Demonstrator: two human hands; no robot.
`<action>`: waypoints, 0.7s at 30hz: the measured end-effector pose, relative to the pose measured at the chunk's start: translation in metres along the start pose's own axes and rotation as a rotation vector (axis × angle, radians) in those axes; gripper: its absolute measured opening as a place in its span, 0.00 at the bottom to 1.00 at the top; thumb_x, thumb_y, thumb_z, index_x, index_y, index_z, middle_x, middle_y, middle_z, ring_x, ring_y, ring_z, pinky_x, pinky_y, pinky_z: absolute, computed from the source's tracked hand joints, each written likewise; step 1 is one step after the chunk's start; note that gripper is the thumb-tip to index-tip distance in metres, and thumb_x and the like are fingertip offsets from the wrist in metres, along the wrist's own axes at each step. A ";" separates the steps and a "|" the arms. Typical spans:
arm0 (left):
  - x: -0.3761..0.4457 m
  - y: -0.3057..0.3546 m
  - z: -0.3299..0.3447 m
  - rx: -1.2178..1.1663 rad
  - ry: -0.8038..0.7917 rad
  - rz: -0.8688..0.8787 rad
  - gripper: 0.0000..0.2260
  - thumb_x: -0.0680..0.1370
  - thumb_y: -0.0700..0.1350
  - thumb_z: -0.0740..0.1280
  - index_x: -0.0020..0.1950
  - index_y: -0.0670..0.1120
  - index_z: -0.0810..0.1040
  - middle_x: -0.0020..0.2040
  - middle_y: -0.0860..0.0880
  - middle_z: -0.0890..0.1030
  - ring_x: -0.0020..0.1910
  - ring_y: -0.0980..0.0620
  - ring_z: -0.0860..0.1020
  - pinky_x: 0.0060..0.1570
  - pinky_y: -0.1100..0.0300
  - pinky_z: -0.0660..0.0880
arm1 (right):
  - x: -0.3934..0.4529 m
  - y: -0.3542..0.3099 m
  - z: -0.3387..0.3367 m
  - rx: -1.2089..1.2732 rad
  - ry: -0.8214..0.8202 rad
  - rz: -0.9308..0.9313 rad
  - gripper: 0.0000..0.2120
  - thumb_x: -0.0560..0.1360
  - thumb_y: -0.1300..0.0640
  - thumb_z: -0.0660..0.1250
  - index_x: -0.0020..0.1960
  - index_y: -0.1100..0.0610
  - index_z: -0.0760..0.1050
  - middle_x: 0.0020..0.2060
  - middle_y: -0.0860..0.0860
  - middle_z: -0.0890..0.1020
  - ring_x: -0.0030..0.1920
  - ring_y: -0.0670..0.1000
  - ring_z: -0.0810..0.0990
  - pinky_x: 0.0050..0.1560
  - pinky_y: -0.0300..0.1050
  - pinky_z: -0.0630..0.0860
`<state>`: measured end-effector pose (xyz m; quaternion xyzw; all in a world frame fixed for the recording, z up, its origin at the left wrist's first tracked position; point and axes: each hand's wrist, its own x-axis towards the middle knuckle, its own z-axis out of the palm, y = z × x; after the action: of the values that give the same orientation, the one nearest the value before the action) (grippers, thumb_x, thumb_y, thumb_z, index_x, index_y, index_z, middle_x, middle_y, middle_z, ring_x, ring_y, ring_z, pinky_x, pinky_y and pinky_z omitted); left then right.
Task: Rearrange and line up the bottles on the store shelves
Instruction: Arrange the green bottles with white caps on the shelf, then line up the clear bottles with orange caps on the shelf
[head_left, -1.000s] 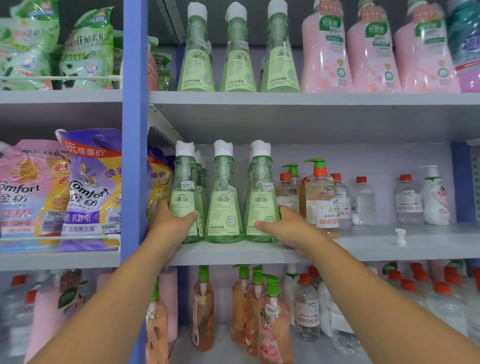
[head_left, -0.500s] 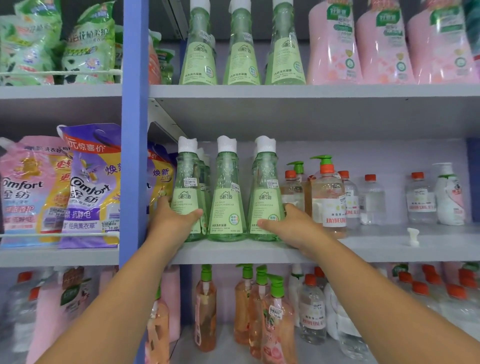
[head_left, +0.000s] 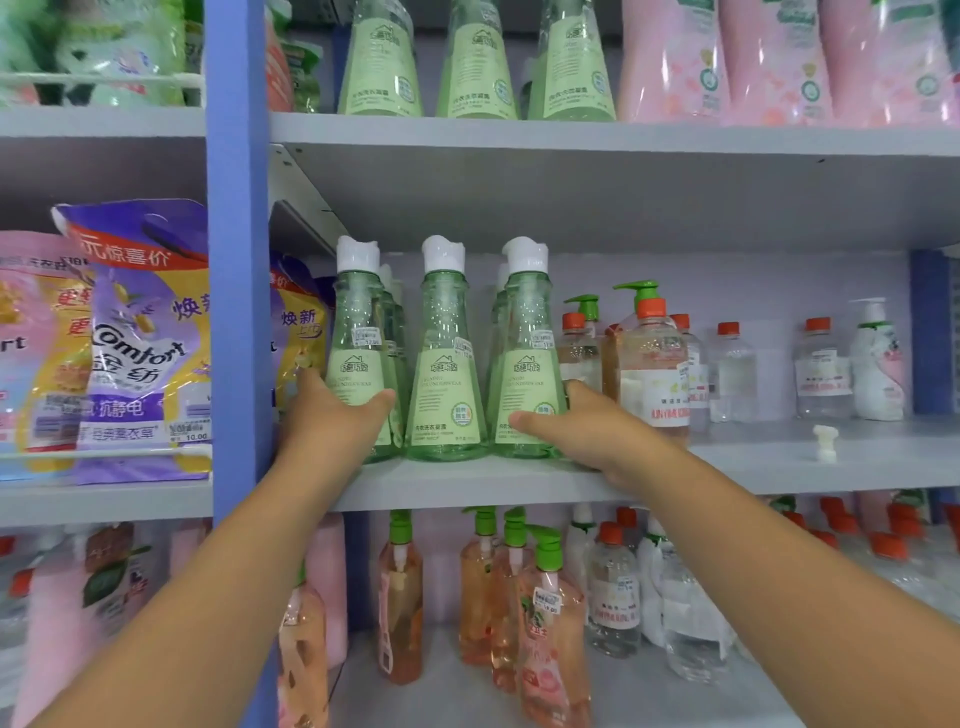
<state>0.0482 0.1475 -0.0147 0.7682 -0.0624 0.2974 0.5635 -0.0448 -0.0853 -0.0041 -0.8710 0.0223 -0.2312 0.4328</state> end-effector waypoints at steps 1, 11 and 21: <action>-0.004 0.002 -0.001 -0.001 0.006 0.023 0.30 0.70 0.59 0.75 0.67 0.52 0.68 0.58 0.50 0.80 0.54 0.43 0.80 0.58 0.44 0.79 | -0.001 0.000 0.000 0.008 0.004 -0.003 0.23 0.76 0.45 0.72 0.68 0.49 0.72 0.63 0.46 0.81 0.57 0.50 0.78 0.59 0.47 0.74; -0.102 0.082 0.054 -0.160 -0.017 0.568 0.08 0.79 0.44 0.69 0.58 0.54 0.78 0.57 0.60 0.77 0.58 0.63 0.76 0.61 0.66 0.71 | 0.011 0.016 -0.113 -0.105 0.532 -0.234 0.22 0.76 0.44 0.71 0.66 0.53 0.74 0.57 0.48 0.78 0.51 0.47 0.77 0.45 0.44 0.73; -0.122 0.163 0.196 0.058 -0.304 0.158 0.16 0.79 0.52 0.70 0.66 0.55 0.72 0.57 0.56 0.76 0.55 0.52 0.79 0.52 0.55 0.78 | 0.051 0.074 -0.168 0.078 0.001 -0.069 0.15 0.68 0.49 0.79 0.50 0.54 0.81 0.42 0.52 0.87 0.41 0.52 0.87 0.42 0.55 0.86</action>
<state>-0.0458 -0.1165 0.0189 0.8129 -0.1987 0.2228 0.5000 -0.0588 -0.2687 0.0463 -0.8537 -0.0163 -0.2472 0.4581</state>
